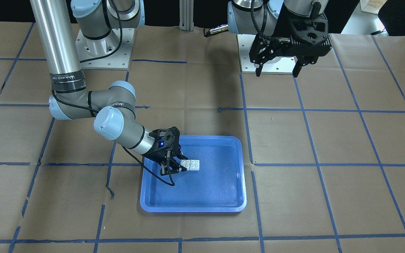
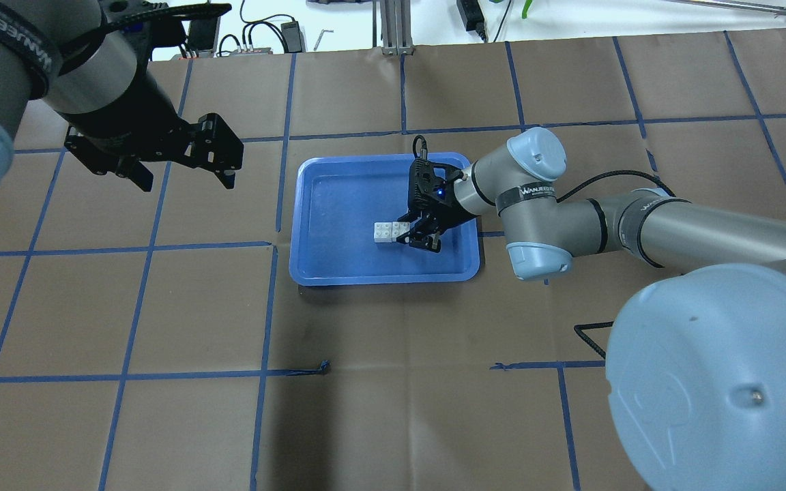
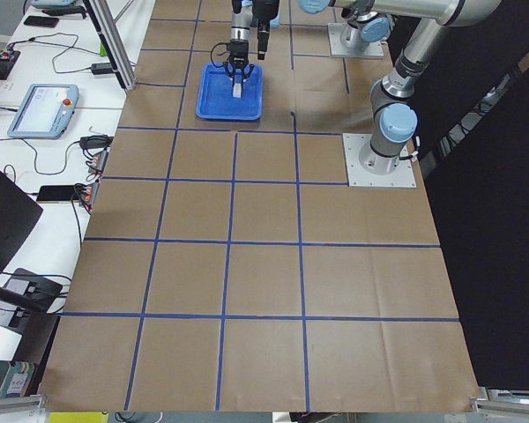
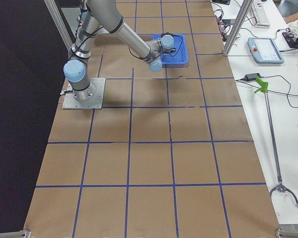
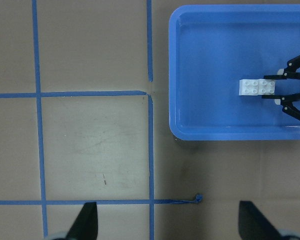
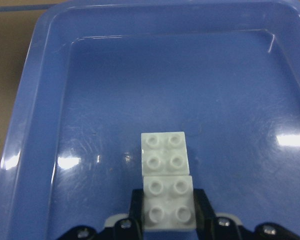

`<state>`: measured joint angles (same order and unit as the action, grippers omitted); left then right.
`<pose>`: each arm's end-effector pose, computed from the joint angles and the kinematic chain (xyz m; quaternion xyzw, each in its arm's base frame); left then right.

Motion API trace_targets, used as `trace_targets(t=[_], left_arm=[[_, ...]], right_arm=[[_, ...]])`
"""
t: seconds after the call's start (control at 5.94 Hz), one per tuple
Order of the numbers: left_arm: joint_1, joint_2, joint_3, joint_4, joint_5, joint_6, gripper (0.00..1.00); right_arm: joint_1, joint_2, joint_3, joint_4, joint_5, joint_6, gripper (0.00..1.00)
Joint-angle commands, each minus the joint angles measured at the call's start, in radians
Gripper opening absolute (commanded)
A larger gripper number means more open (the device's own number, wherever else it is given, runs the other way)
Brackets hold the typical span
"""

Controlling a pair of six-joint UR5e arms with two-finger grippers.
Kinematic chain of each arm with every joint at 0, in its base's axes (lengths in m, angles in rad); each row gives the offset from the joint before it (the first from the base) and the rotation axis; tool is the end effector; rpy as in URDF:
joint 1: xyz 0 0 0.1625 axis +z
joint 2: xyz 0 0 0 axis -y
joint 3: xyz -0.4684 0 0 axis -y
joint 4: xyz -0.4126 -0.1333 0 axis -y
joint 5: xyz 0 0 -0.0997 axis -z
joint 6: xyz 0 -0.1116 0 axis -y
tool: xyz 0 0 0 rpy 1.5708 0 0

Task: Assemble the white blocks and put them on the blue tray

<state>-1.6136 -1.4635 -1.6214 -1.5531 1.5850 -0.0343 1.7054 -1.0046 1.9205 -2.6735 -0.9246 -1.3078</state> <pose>-0.1517 -0.4634 0.5477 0.0040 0.9993 -0.0374 0.0057 0.2815 -0.5846 0.1615 -0.6456 0.6895 -0.2486 0.2143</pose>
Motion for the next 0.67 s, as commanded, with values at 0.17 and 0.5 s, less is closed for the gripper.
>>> trace_targets(t=[0.17,0.5], left_arm=[[0.018,-0.001,-0.002,0.004,0.0,0.001,1.0],[0.018,-0.001,0.0,0.002,0.001,0.001,1.0]], right_arm=[[0.0,0.003,0.0,0.001,0.003,0.001,0.37],[0.0,0.004,0.0,0.003,0.004,0.001,0.42]])
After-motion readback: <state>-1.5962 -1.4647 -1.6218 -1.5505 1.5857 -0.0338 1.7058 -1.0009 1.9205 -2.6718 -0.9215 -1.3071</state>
